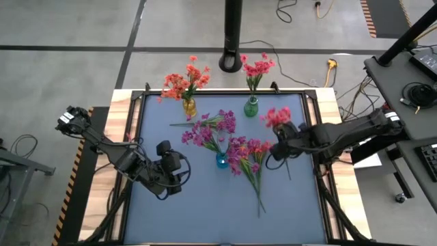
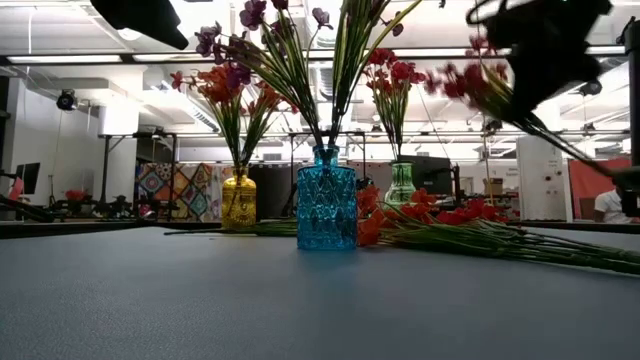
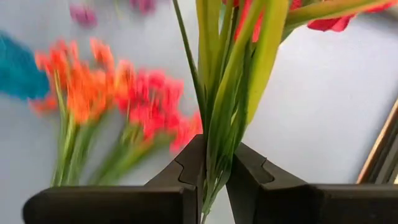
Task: Sort flowers into vase by color
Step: Put the right red flower into the green vase, then put the violet flower into the blue vase
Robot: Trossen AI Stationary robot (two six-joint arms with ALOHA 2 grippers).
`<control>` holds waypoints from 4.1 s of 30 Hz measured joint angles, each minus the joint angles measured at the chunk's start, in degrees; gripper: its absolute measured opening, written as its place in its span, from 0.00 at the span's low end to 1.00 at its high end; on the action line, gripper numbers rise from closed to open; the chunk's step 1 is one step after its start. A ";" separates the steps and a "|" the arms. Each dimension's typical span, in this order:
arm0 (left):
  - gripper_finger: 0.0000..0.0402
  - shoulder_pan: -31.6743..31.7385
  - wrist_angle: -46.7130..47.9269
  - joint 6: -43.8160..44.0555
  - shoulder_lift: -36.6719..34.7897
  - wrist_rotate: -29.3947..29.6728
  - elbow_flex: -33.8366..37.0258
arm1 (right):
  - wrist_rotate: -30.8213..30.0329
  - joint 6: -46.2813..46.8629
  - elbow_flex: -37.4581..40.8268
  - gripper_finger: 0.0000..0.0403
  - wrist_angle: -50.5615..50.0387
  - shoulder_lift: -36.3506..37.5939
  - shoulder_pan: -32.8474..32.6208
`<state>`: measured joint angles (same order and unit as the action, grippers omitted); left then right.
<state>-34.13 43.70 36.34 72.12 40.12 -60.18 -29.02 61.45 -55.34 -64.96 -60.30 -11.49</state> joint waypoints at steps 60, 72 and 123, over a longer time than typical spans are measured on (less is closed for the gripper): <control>0.58 0.00 0.09 -0.70 0.02 1.92 0.00 | 7.00 -70.26 10.57 0.11 81.85 3.19 38.17; 0.58 0.00 0.09 -1.14 0.02 1.92 0.00 | 6.94 -67.38 10.57 0.11 80.12 0.52 38.17; 0.58 -0.01 0.04 -1.11 0.02 2.86 0.00 | 7.04 -49.98 10.53 0.85 42.70 10.55 37.97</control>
<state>-34.14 43.75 35.22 72.14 42.98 -60.18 -21.98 11.47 -44.82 -22.26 -49.76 26.48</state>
